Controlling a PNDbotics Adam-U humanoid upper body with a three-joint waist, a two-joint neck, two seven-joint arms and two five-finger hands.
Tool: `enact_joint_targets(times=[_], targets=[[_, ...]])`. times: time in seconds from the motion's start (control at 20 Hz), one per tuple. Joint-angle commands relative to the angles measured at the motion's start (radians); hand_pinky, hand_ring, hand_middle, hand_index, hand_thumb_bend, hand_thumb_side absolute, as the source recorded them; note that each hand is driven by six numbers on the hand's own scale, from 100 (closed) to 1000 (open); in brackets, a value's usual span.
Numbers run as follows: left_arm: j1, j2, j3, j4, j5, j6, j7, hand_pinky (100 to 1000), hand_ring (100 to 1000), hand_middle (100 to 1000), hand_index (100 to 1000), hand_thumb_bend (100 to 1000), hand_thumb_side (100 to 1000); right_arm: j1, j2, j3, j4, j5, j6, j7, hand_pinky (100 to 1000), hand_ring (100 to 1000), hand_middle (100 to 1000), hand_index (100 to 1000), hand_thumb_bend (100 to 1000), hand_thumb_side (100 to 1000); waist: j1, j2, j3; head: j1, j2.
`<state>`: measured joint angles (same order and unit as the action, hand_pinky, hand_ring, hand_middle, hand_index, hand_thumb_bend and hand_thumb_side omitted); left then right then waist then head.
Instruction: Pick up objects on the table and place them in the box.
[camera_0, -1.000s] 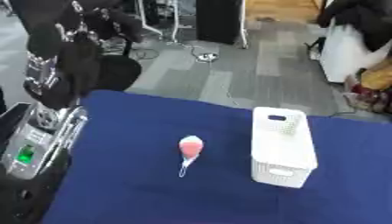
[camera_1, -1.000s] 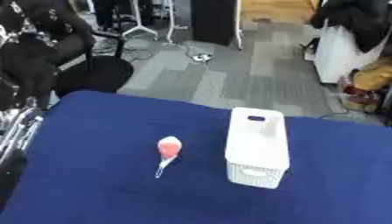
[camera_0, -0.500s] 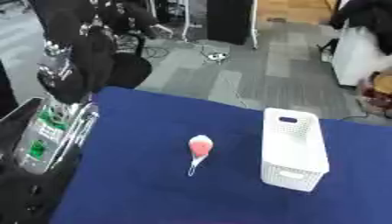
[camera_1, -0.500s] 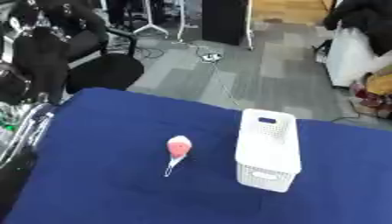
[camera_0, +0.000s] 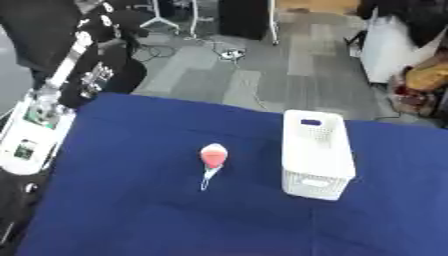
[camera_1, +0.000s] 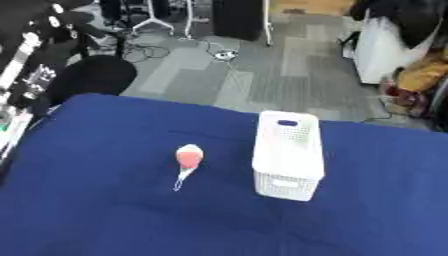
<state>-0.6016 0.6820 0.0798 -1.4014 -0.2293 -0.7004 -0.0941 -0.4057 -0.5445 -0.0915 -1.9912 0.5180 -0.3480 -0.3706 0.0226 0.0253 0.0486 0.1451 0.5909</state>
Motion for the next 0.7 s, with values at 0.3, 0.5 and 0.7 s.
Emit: enact_joint_targets(times=[0.3,0.5,0.7], targets=[[-0.159,0.14,-0.087,0.427,-0.325,-0.204,0.033,666,745,839,819,227,963,-0.025,-0.025,-0.006,-0.009,-0.031,0.066,-0.04,256,438,459,1000,183,1000,0.008,-0.014,-0.019,0.023,-0.018],[-0.224,0.126,-0.139,0.499,-0.513,-0.206,0.066,769,793,855,825,294,960,-0.026,-0.027,-0.001,-0.009,-0.037,0.063,-0.036,254,437,459,1000,178,1000,0.01,-0.014,-0.023,0.017,-0.037],[-0.283,0.096,-0.24,0.539,-0.711,-0.207,0.113,852,826,856,829,319,978,-0.03,-0.027,0.002,-0.009,-0.046,0.064,-0.03,252,437,460,1000,178,1000,0.014,-0.014,-0.029,-0.007,-0.089]])
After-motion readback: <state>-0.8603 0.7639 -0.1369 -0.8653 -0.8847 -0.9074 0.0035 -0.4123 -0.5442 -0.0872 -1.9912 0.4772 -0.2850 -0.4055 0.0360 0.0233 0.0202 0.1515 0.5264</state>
